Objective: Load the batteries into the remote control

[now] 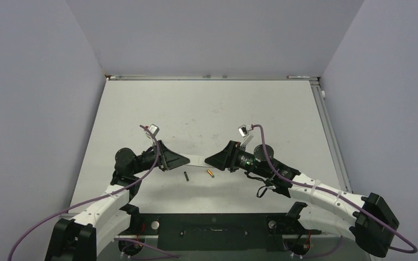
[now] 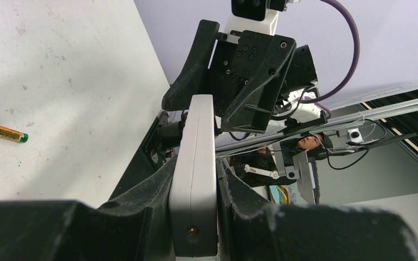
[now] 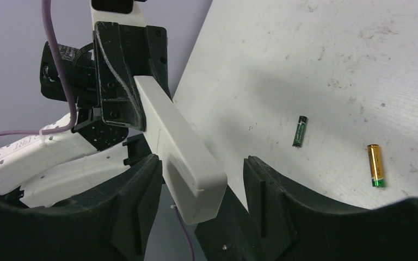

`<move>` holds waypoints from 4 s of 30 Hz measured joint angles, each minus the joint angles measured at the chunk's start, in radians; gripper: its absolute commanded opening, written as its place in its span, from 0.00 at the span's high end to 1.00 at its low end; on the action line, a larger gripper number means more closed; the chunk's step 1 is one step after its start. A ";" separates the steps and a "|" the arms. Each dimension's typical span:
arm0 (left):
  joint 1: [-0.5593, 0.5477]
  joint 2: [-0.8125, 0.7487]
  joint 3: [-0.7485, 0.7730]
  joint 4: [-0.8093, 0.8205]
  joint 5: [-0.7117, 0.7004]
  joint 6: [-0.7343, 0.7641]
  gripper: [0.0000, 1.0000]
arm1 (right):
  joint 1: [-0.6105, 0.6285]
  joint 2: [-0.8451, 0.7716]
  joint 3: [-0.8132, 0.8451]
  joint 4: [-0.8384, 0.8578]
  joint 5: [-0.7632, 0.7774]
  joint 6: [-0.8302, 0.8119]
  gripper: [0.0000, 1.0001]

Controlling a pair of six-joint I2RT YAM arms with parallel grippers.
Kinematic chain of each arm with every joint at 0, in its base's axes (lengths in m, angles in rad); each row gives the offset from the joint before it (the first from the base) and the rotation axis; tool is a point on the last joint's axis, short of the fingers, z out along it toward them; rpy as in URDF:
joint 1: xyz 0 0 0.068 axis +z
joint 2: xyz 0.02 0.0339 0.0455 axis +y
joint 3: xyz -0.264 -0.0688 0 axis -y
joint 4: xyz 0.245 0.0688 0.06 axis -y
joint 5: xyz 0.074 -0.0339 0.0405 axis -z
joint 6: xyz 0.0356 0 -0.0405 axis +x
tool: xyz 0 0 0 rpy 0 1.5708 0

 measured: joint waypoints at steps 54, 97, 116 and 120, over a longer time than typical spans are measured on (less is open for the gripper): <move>-0.016 0.041 -0.016 0.141 0.051 -0.069 1.00 | 0.012 -0.127 -0.096 0.060 -0.052 0.065 0.82; 0.000 0.048 -0.008 -0.051 0.000 0.039 1.00 | 0.005 -0.227 -0.067 -0.136 0.032 -0.032 0.92; 0.002 -0.008 0.058 -0.445 -0.089 0.258 1.00 | -0.121 -0.066 0.142 -0.447 0.270 -0.224 0.92; 0.005 -0.008 0.058 -0.480 -0.095 0.281 1.00 | -0.244 -0.010 0.145 -0.449 0.233 -0.239 0.92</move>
